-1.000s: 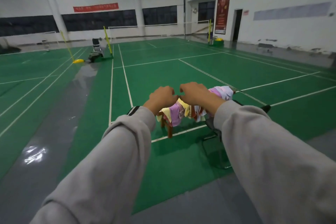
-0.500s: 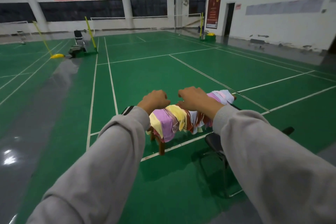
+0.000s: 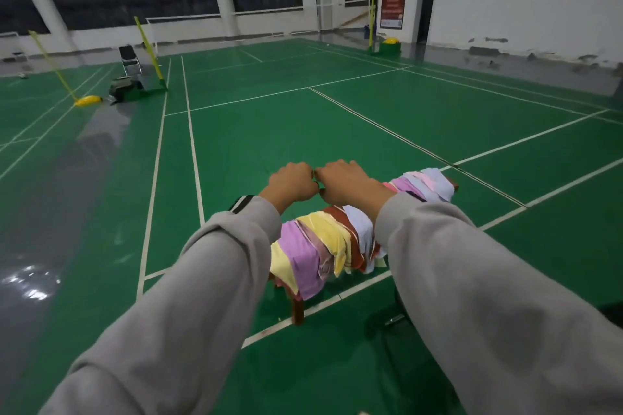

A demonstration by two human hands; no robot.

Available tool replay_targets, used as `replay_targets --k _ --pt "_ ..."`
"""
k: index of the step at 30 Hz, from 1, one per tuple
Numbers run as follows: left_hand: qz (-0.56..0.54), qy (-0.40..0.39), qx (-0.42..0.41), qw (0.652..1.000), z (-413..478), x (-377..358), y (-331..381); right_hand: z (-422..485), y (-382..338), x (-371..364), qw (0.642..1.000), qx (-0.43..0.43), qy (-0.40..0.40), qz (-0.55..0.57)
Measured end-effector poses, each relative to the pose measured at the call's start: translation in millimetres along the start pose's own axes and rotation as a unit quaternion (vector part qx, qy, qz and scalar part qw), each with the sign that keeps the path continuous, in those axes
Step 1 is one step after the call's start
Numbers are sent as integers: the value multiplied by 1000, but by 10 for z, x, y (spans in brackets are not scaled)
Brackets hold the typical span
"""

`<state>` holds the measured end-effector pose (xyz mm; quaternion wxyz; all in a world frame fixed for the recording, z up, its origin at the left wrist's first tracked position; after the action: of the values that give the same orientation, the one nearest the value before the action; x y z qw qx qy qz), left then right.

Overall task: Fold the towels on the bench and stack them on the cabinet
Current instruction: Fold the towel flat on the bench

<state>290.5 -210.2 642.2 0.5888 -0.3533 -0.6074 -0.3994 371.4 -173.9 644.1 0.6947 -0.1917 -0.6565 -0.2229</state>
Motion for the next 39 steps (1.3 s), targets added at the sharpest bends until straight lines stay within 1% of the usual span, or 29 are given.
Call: replay_targets --k 4,9,15,22,26,29,32,35,39 --pt "1 -22 -10 1000 1135 -138 206 870 718 -321 1000 -3 -28 11" --pt "15 -44 -20 999 2377 -283 499 1788 1576 -475 998 -17 -46 39" --pt "-3 -49 -26 998 3824 -500 772 2850 2527 -697 997 -34 -61 26" --pt "-4 -69 -48 997 5737 -720 1040 4269 3693 -976 996 -50 -71 -32" --pt "37 -96 -60 993 6843 -659 1312 4978 4491 -882 992 -67 -82 -74" --pt "33 -87 -75 993 7566 -475 1657 5313 5120 -649 992 -102 -63 -48" --pt "31 -83 -106 990 8066 -355 2119 5467 5758 -445 987 -145 -45 -45" --pt "32 -69 -149 986 8434 -344 2617 5478 6389 -330 979 -198 -31 -38" --pt "22 -57 -199 978 8756 -488 3192 5443 7043 -431 969 -244 -36 -29"
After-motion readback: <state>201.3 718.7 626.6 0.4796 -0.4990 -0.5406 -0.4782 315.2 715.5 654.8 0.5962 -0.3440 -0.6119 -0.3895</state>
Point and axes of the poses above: each hand's wrist, its own z-axis towards the middle knuckle, its own x-axis out of the back of the hand, y = z × x, the point moved 9 cm from there along z, towards the middle knuckle, and after that the axes turned 5 degrees about z, right-handed, at the moved point
